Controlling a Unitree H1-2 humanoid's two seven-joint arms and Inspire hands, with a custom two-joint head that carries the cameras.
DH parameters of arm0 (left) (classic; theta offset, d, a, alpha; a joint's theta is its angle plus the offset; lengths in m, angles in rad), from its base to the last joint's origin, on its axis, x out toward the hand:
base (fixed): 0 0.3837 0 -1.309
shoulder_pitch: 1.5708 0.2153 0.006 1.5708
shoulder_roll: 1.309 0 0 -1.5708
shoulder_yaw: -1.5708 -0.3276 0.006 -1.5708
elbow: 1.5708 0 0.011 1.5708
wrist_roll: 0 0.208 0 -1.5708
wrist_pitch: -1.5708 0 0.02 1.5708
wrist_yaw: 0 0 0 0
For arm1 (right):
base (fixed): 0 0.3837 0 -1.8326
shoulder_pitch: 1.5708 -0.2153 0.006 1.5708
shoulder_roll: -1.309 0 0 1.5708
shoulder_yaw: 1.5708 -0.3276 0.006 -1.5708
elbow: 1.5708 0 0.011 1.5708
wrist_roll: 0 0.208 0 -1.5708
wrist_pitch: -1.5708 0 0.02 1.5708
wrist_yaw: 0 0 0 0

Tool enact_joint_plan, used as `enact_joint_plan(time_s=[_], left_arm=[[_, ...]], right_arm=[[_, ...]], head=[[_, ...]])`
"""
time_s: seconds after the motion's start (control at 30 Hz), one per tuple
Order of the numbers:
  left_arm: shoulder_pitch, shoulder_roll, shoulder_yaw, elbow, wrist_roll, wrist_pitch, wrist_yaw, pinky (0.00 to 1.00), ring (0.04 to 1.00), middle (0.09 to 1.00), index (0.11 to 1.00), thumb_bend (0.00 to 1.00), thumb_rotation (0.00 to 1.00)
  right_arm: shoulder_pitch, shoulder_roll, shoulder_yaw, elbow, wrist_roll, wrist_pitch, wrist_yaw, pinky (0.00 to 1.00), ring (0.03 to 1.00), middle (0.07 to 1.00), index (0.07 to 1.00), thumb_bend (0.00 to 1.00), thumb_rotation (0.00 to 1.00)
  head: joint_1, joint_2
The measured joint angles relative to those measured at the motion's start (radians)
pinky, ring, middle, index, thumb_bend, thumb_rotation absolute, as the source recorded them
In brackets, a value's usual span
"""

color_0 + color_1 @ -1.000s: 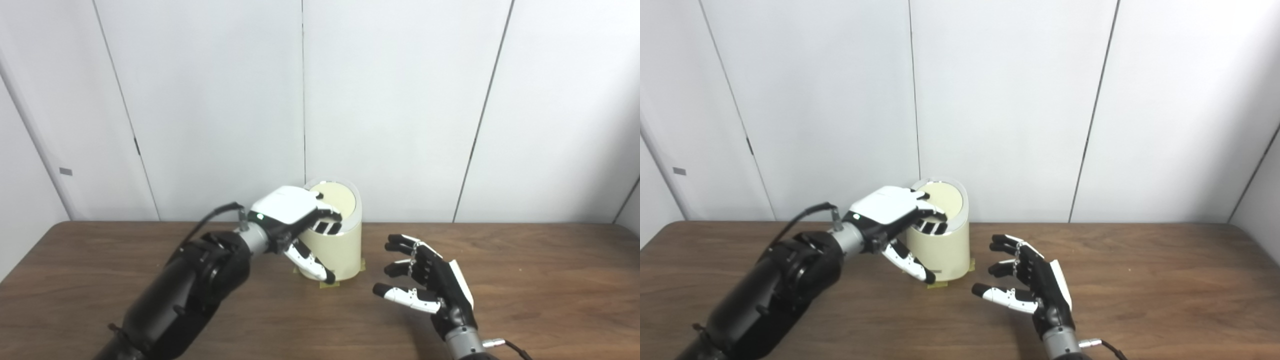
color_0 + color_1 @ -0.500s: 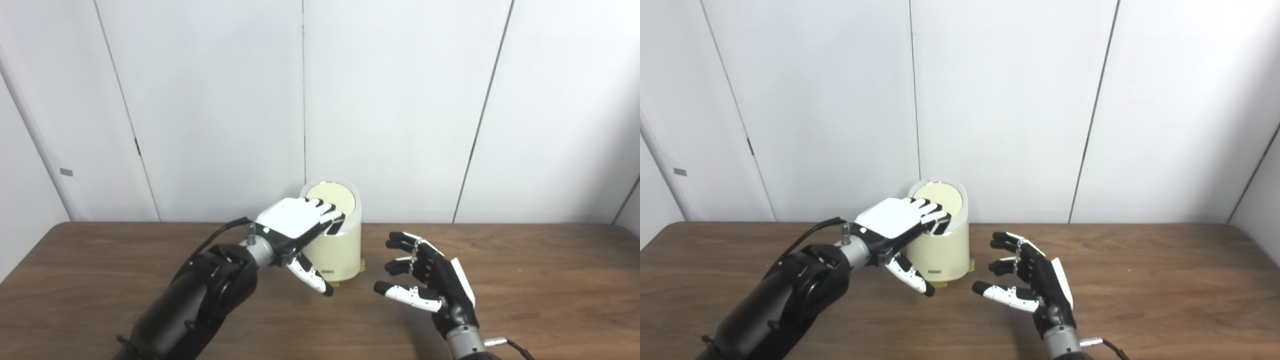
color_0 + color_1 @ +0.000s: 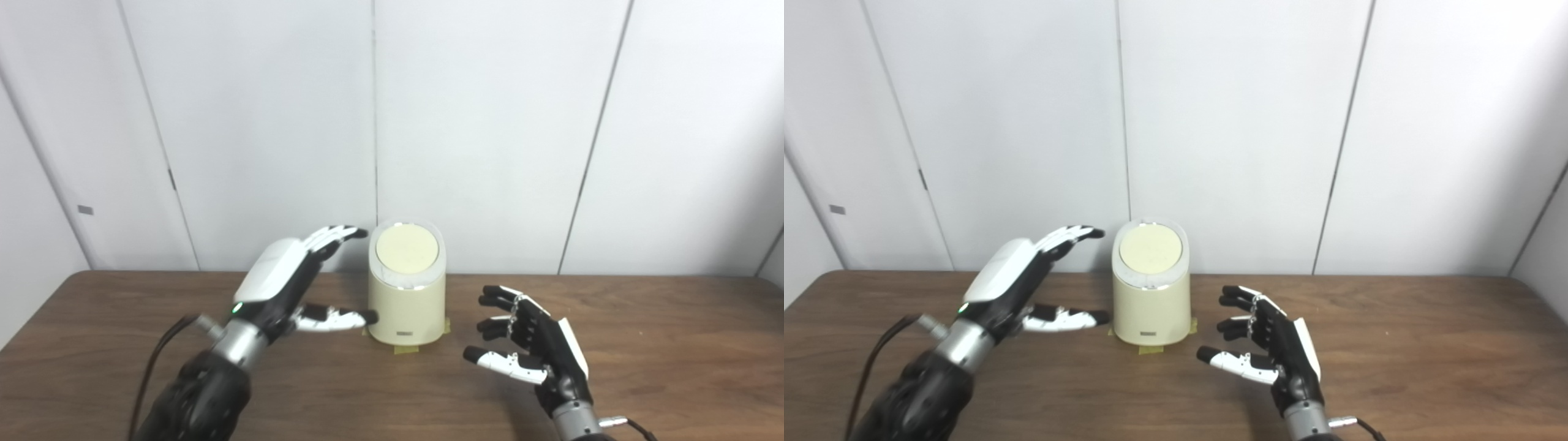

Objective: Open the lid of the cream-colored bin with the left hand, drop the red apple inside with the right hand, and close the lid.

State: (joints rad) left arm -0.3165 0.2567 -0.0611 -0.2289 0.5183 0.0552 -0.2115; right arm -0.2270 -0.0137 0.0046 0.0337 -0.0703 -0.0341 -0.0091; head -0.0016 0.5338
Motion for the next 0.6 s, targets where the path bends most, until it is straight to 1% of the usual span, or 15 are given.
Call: enact_joint_plan(time_s=[0.03, 0.07, 0.13, 0.2, 0.27, 0.3, 0.33, 0.37, 0.4, 0.47, 0.57, 0.6], left_arm=[[0.034, -0.012, 0.019, 0.001, -0.036, 0.0, 0.01, 0.76, 0.874, 0.888, 0.867, 0.72, 0.29], [0.063, -0.026, 0.04, 0.005, -0.083, 0.0, 0.018, 0.76, 0.867, 0.884, 0.866, 0.71, 0.27], [0.118, -0.055, 0.073, 0.028, -0.182, -0.003, 0.025, 0.73, 0.841, 0.868, 0.858, 0.73, 0.26], [0.151, -0.079, 0.106, 0.073, -0.276, -0.026, 0.032, 0.68, 0.803, 0.836, 0.83, 0.76, 0.29], [0.172, -0.097, 0.124, 0.099, -0.35, -0.048, 0.046, 0.64, 0.751, 0.802, 0.815, 0.76, 0.31], [0.177, -0.105, 0.133, 0.117, -0.383, -0.071, 0.051, 0.62, 0.733, 0.79, 0.811, 0.76, 0.3], [0.179, -0.11, 0.141, 0.129, -0.408, -0.085, 0.054, 0.62, 0.724, 0.784, 0.808, 0.76, 0.3], [0.181, -0.113, 0.145, 0.137, -0.428, -0.097, 0.057, 0.58, 0.692, 0.763, 0.803, 0.75, 0.31], [0.183, -0.116, 0.149, 0.151, -0.452, -0.122, 0.058, 0.56, 0.672, 0.749, 0.797, 0.75, 0.31], [0.194, -0.116, 0.15, 0.166, -0.473, -0.146, 0.059, 0.53, 0.646, 0.73, 0.788, 0.73, 0.29], [0.207, -0.115, 0.147, 0.189, -0.484, -0.155, 0.058, 0.53, 0.63, 0.717, 0.775, 0.71, 0.26], [0.211, -0.115, 0.146, 0.189, -0.485, -0.155, 0.058, 0.53, 0.63, 0.716, 0.769, 0.72, 0.26]], right_arm=[[0.0, -0.002, -0.001, -0.001, 0.0, 0.001, 0.0, 0.54, 0.564, 0.725, 0.725, 0.8, 0.16], [0.0, -0.005, -0.002, -0.003, 0.001, 0.003, 0.0, 0.54, 0.564, 0.725, 0.724, 0.8, 0.15], [0.001, -0.009, -0.003, -0.007, 0.004, 0.007, 0.0, 0.56, 0.567, 0.726, 0.722, 0.8, 0.15], [0.003, -0.01, -0.003, -0.01, 0.007, 0.008, 0.002, 0.57, 0.572, 0.723, 0.72, 0.81, 0.15], [0.007, -0.01, -0.003, -0.01, 0.009, 0.008, 0.004, 0.56, 0.575, 0.72, 0.72, 0.82, 0.15], [0.009, -0.01, -0.003, -0.011, 0.01, 0.009, 0.006, 0.56, 0.576, 0.72, 0.72, 0.82, 0.16], [0.011, -0.01, -0.002, -0.013, 0.012, 0.011, 0.008, 0.56, 0.577, 0.72, 0.72, 0.82, 0.16], [0.014, -0.01, -0.003, -0.017, 0.015, 0.016, 0.009, 0.58, 0.578, 0.72, 0.721, 0.81, 0.15], [0.017, -0.01, -0.003, -0.025, 0.016, 0.024, 0.009, 0.6, 0.58, 0.72, 0.723, 0.81, 0.15], [0.018, -0.01, -0.003, -0.032, 0.018, 0.027, 0.009, 0.63, 0.587, 0.72, 0.725, 0.8, 0.15], [0.024, -0.011, -0.004, -0.032, 0.02, 0.029, 0.009, 0.63, 0.586, 0.72, 0.724, 0.8, 0.13], [0.026, -0.011, -0.005, -0.032, 0.023, 0.029, 0.009, 0.62, 0.583, 0.721, 0.725, 0.8, 0.13]], head=[[0.0, 0.0], [0.002, 0.003], [0.003, 0.003], [0.006, 0.006], [0.006, 0.006], [0.006, 0.008], [0.006, 0.009], [0.006, 0.009], [0.005, 0.011], [0.005, 0.011], [0.005, 0.011], [0.003, 0.009]])
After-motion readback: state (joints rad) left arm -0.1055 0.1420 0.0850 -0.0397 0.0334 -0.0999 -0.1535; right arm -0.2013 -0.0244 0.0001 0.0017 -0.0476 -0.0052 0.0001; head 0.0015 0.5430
